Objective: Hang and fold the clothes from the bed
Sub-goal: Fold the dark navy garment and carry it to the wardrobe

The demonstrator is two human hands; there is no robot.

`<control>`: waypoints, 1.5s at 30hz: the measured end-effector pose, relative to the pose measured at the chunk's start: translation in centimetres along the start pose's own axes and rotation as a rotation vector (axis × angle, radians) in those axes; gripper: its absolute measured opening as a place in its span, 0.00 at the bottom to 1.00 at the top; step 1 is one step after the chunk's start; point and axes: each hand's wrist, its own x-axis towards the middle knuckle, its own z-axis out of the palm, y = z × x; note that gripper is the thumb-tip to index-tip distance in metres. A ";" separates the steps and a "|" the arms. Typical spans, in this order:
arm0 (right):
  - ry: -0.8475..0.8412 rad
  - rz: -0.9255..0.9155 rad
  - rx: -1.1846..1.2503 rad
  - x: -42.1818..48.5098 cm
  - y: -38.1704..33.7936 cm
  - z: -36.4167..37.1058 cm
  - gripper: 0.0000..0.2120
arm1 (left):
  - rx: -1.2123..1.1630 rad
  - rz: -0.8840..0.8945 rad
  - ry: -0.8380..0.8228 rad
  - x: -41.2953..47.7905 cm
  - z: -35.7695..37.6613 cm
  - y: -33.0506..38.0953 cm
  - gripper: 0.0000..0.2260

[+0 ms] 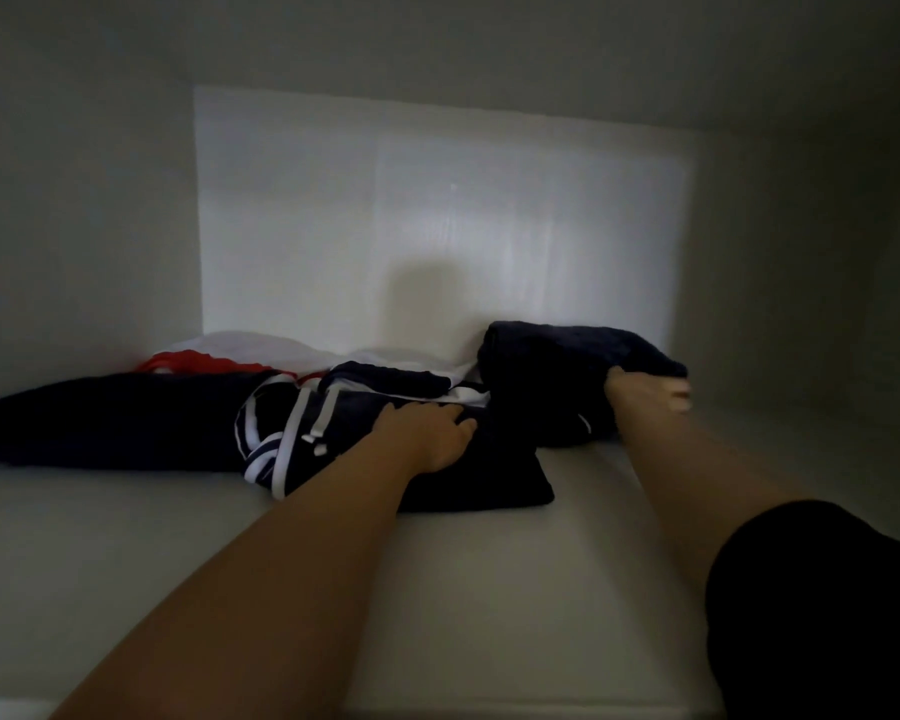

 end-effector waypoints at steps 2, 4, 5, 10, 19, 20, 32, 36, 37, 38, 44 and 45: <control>0.303 -0.420 -0.341 -0.3 -0.7 -1.0 0.39 | -0.001 -0.008 0.005 0.0 -0.1 0.1 0.23; 0.350 -0.815 -0.461 -0.5 -2.9 -1.4 0.31 | 0.004 -0.013 0.008 0.0 0.0 0.2 0.23; 0.294 -0.958 -0.487 -0.3 -4.8 -1.0 0.26 | 0.013 -0.015 0.010 0.1 0.0 0.2 0.23; -0.195 -1.054 -0.727 1.2 -12.4 3.1 0.26 | 0.031 -0.017 -0.004 0.2 0.0 0.2 0.23; -0.473 -0.962 -1.114 4.1 -4.8 10.1 0.28 | 0.043 -0.015 -0.021 0.4 0.3 0.0 0.23; -0.466 -0.969 -1.095 4.3 -5.0 10.2 0.28 | 0.044 -0.015 -0.016 0.3 0.3 0.0 0.23; -0.362 -1.096 -0.604 -0.1 -5.9 7.8 0.25 | 0.034 -0.041 0.088 -1.4 -0.6 0.7 0.21; -0.429 -1.159 -0.772 -4.5 -5.2 4.4 0.28 | 0.040 -0.067 0.186 -3.8 -1.7 1.1 0.20; -0.423 -1.165 -0.796 -5.7 -4.8 3.1 0.28 | 0.051 -0.068 0.215 -4.7 -1.9 1.3 0.20; -0.416 -1.172 -0.800 -6.9 -4.4 1.7 0.28 | 0.069 -0.057 0.253 -5.7 -2.2 1.4 0.20; -0.297 -1.331 -0.753 -15.8 -0.2 -8.4 0.24 | 0.153 0.074 0.558 -13.4 -4.4 2.6 0.23; -0.250 -1.365 -0.762 -17.5 0.8 -10.1 0.23 | 0.145 0.086 0.577 -15.0 -4.7 2.9 0.24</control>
